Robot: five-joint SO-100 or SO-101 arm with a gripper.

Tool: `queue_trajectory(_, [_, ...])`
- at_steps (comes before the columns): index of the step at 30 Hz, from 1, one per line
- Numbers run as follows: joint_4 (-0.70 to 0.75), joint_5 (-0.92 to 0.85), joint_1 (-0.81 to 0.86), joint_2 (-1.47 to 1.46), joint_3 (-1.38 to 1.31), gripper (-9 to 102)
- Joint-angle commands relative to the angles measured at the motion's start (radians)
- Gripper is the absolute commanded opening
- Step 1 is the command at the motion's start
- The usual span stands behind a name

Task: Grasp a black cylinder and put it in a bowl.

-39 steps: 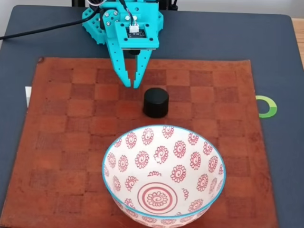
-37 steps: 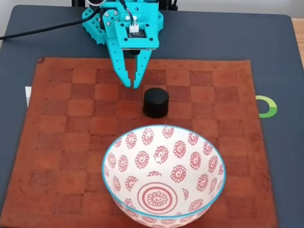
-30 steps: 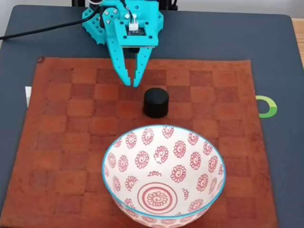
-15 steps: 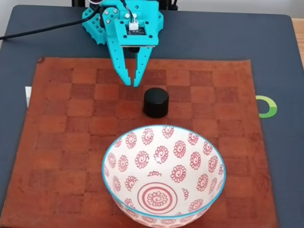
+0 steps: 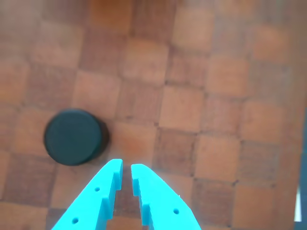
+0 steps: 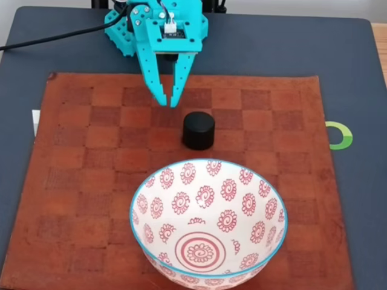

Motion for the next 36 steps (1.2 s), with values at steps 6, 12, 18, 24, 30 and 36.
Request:
queue_trajectory(6, [0.003, -0.012, 0.009, 0.041, -0.143, 0])
queue_trajectory(12, [0.063, -0.052, 0.009, -0.110, -0.278, 1])
queue_trajectory(18, [0.067, -0.106, 0.009, -0.426, -0.506, 1])
queue_trajectory(24, [0.241, -0.167, 0.011, -0.756, -0.776, 1])
queue_trajectory(30, [0.339, -0.170, -0.009, -1.000, -0.936, 1])
queue_trajectory(36, [0.304, -0.150, -0.089, -1.181, -0.951, 9])
